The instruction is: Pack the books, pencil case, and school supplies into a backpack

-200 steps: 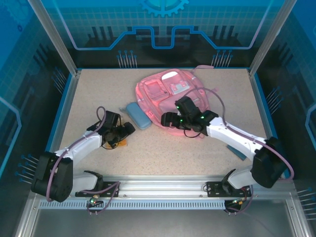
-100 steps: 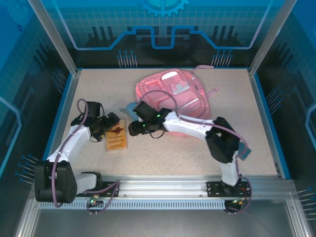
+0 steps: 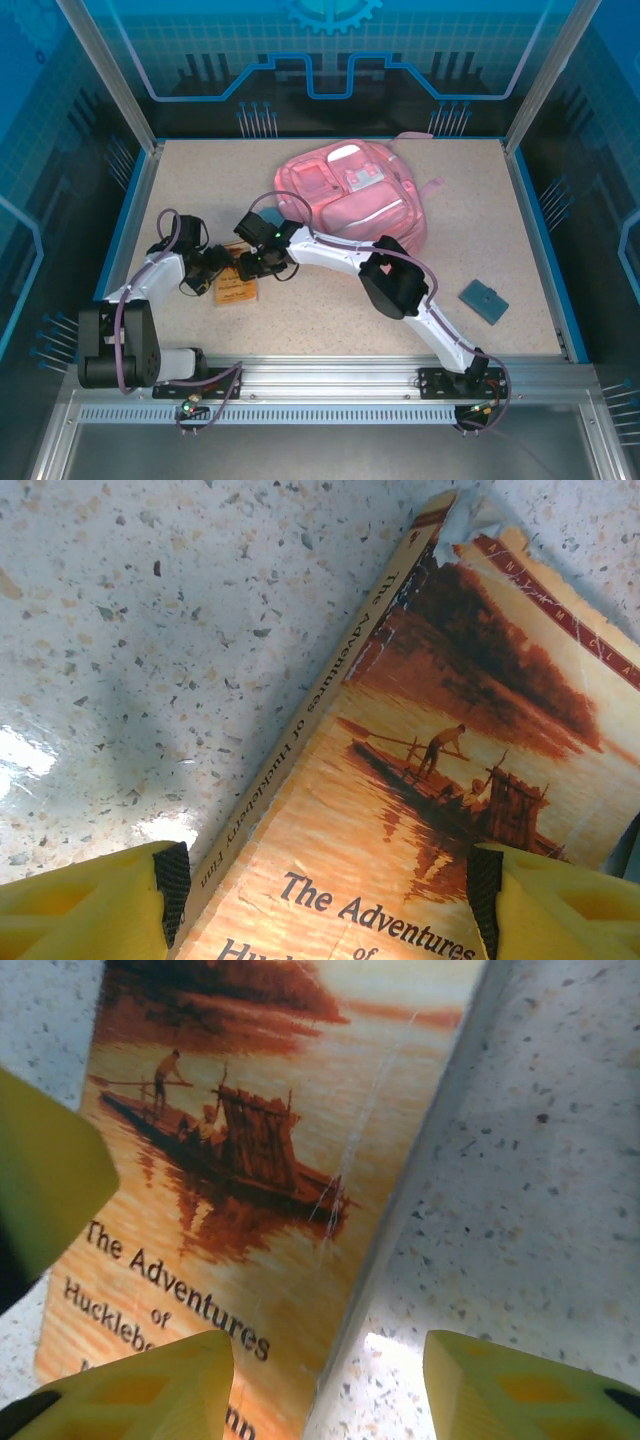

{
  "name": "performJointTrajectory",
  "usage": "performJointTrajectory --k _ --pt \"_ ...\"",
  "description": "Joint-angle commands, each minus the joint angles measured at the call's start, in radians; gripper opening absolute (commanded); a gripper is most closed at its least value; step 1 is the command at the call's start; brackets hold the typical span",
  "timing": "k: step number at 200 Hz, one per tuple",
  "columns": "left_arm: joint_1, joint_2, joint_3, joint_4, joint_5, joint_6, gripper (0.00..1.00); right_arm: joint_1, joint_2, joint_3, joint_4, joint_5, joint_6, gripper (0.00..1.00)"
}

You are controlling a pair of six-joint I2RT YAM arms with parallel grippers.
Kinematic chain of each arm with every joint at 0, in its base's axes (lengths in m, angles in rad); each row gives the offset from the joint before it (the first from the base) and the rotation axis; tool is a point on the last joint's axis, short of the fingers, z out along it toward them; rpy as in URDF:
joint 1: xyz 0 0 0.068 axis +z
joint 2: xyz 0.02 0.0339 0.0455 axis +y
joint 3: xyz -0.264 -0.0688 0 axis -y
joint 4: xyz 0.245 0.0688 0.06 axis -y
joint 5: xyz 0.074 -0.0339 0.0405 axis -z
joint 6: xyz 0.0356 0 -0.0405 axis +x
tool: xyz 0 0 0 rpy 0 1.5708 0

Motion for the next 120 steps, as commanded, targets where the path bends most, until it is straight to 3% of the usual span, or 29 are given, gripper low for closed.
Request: performJointTrajectory --k 1,37,81,120 --pt "0.01 -0.012 -0.008 0.002 0.009 0.022 0.75 0.003 0.046 0.039 -0.091 -0.019 -0.027 0.52" --pt "0.011 -0.042 -0.001 -0.029 0.014 0.033 0.75 0.003 0.022 -0.042 -0.148 0.004 -0.064 0.47" --pt "0.009 -0.102 0.015 -0.092 0.111 0.063 0.74 0.001 -0.177 -0.312 -0.135 0.1 -0.108 0.44" --pt "-0.018 -0.147 -0.038 -0.075 0.245 0.029 0.69 -0.027 -0.292 -0.399 -0.048 0.009 -0.111 0.49"
